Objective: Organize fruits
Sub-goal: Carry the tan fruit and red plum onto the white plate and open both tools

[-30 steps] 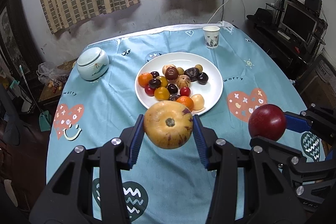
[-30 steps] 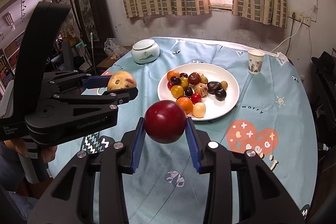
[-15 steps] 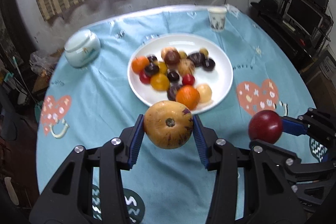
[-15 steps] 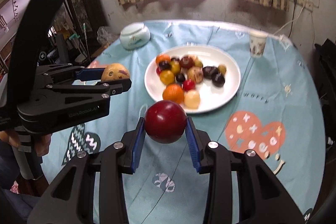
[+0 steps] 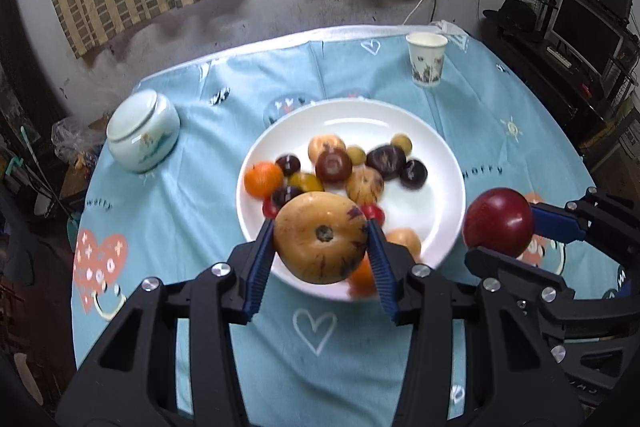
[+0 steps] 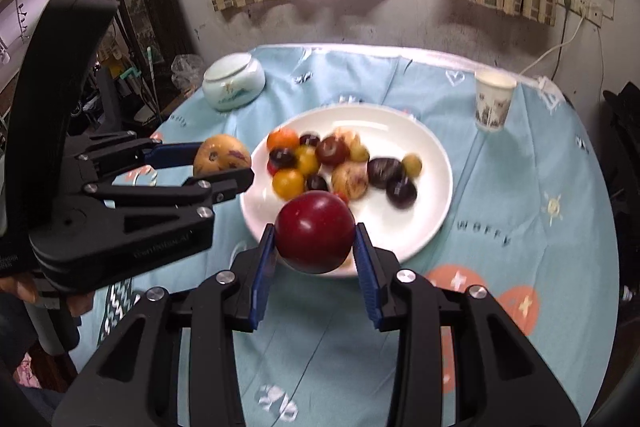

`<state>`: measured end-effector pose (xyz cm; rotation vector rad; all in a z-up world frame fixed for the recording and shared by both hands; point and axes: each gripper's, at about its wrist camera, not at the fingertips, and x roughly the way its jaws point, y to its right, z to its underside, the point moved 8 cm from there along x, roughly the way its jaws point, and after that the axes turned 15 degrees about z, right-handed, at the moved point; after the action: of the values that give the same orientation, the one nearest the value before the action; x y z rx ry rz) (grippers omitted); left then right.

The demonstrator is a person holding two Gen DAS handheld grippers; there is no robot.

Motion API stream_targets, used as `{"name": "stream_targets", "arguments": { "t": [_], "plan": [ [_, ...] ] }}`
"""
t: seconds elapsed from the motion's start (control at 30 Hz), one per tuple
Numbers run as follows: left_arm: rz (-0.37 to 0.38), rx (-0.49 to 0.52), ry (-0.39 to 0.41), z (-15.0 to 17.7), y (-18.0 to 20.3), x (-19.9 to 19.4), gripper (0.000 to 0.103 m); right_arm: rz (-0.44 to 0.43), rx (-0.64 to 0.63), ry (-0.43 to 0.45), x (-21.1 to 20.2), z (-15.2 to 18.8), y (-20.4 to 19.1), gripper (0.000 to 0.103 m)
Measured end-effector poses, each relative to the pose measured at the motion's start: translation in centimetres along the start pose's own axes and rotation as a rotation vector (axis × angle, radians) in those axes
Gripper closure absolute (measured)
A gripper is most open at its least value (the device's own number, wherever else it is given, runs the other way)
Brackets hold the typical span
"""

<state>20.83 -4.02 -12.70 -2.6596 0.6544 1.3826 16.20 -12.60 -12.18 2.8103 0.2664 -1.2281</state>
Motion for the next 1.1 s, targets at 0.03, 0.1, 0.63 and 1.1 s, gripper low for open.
{"name": "stream_targets", "arguments": {
  "t": [0.03,0.1,0.63,1.1],
  "plan": [
    [-0.007,0.000,0.005,-0.6,-0.2,0.3,0.056,0.001,0.003,0.006,0.3,-0.6,0.2,0.064],
    [-0.012,0.005,0.005,-1.4,-0.4,0.9,0.056,0.005,0.009,0.012,1.1,-1.8,0.6,0.064],
    [-0.041,-0.002,-0.008,-3.1,-2.5,4.5,0.056,0.014,0.054,-0.006,5.7,-4.4,2.4,0.064],
    [-0.044,-0.008,-0.018,-3.0,-3.1,5.6,0.055,0.061,0.027,-0.053,8.6,-4.1,2.6,0.064]
  ]
}}
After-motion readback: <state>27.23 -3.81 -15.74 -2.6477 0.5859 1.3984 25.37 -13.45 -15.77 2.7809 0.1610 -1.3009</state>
